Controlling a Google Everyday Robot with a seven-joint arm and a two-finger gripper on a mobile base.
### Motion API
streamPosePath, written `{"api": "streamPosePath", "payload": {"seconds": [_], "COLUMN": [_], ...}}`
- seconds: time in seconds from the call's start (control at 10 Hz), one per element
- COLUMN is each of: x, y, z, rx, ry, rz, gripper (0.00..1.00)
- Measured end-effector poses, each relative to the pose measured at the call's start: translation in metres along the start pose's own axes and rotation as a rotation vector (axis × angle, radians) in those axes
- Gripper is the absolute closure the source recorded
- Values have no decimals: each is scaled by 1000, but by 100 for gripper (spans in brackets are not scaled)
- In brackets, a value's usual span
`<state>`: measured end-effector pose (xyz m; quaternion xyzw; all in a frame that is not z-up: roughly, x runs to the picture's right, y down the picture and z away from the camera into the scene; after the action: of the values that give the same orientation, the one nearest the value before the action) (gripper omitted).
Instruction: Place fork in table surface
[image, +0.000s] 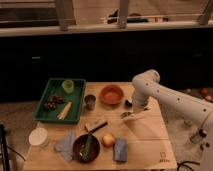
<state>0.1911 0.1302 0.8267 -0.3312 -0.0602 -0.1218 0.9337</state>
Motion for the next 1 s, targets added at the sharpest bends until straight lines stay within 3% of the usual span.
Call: {"api": "streamPosePath", "payload": {"seconds": [0.5, 1.0], "x": [-10, -20], "y": [4, 24], "z": [-39, -64], "rx": [25, -7], "ry": [2, 7], "rz": [-66, -189], "gripper": [100, 100]}}
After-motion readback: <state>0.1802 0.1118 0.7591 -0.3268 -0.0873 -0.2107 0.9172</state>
